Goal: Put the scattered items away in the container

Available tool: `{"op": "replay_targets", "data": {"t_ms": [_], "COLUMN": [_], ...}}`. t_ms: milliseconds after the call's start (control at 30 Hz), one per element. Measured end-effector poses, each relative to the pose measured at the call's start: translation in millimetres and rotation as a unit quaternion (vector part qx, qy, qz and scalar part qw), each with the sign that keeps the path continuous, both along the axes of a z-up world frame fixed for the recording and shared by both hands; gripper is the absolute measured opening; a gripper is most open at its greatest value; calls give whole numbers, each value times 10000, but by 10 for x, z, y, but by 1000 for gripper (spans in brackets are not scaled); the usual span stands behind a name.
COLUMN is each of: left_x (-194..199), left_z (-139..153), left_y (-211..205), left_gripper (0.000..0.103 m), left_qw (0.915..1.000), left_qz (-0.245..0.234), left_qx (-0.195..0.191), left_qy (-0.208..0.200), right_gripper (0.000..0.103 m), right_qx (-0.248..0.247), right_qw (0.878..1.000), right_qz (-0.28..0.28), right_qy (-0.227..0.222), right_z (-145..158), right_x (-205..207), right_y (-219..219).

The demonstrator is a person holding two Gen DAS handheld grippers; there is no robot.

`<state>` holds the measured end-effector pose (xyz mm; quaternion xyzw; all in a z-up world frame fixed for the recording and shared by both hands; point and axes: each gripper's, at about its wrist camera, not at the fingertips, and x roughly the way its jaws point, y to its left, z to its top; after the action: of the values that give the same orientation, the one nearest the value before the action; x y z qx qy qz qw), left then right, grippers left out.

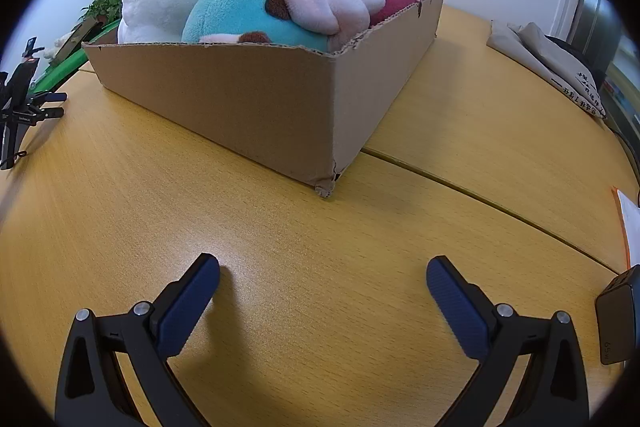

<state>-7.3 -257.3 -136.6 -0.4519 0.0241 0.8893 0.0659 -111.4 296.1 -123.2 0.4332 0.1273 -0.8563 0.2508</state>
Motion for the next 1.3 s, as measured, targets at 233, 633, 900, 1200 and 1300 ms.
{"op": "replay_targets", "data": {"t_ms": [233, 633, 900, 1200, 1300], "left_x": [-16, -38, -60, -62, -77], "left_z": [7, 20, 32, 41, 52], "left_y": [-30, -56, -86, -110, -91], "left_gripper": [103, 103, 103, 103, 103], "left_qw": [10000, 10000, 10000, 10000, 10000], "left_qz": [-3, -7, -10, -14, 10], "left_qx": [-1, -3, -3, -4, -4], "left_qy": [-1, -1, -2, -2, -1], "right_gripper": [103, 103, 103, 103, 103], "right_qx": [5, 7, 11, 6, 1], "right_qw": [10000, 10000, 10000, 10000, 10000], "right_qz": [2, 1, -3, 4, 7], "right_qy": [-2, 2, 1, -3, -6], "right_z": [-2, -6, -11, -7, -6], "right_x": [-41, -47, -45, -48, -54], "right_y": [5, 9, 9, 16, 17]}}
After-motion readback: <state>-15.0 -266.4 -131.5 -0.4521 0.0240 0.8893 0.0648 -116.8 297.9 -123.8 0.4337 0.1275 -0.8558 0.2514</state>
